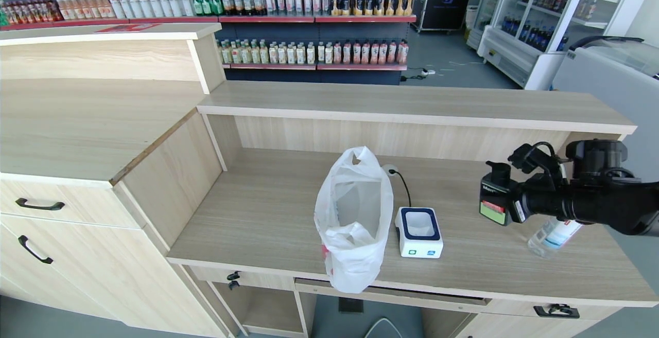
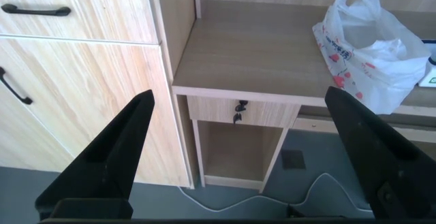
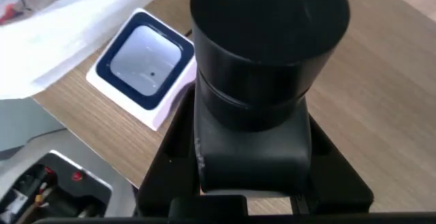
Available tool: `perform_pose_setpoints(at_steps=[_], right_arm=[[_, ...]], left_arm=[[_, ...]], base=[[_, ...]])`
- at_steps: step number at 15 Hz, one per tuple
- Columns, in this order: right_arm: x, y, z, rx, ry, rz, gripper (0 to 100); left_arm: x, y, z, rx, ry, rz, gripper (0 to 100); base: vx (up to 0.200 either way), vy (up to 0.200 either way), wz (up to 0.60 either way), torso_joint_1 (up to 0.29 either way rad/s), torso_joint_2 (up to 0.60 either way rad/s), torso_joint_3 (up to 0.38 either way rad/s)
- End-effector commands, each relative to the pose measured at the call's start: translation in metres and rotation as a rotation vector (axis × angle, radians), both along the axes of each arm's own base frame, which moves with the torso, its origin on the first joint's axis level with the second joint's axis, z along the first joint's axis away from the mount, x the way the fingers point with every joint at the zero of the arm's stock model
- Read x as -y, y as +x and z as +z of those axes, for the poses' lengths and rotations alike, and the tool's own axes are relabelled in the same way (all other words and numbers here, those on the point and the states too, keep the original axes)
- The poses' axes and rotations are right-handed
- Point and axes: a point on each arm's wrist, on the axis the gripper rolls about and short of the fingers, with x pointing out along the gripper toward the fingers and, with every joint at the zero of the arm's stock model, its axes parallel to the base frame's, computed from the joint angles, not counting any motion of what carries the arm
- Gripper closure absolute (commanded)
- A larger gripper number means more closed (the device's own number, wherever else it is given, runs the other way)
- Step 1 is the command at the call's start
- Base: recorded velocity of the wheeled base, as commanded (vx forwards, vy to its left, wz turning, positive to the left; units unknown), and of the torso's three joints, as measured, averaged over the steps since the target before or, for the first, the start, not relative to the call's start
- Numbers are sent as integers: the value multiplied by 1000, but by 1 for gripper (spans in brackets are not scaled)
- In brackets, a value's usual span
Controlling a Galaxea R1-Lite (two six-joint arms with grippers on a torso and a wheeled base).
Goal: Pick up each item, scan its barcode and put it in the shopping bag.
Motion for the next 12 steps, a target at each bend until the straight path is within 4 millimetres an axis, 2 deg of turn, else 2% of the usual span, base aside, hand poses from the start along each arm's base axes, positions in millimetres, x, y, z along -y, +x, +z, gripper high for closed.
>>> perform_pose_setpoints(at_steps=[1,4,7,8,9,10,12], right_arm=[[9,-30,29,139,-84,-29,100],[7,-40,52,303,-116,-33,100],[0,-34,69,446,-144,-49,100],[-17,-20,77,498,-69,-48,100],[-20,-15,77,497,-41,-44,100],[-40,12,71,461,76,-30,100],[-51,38,44,384,118,-16,100]], left_arm=[[0,0,0,1,0,0,0],[0,0,0,1,0,0,0],[0,0,0,1,0,0,0],[0,0,0,1,0,0,0],[0,0,0,1,0,0,0],[0,0,0,1,0,0,0],[0,0,0,1,0,0,0]], base=[[0,0,0,0,0,0],[0,0,0,0,0,0],[0,0,600,2,2,2],[0,0,600,7,-2,2],[0,0,0,0,0,0],[0,0,0,0,0,0],[0,0,0,0,0,0]])
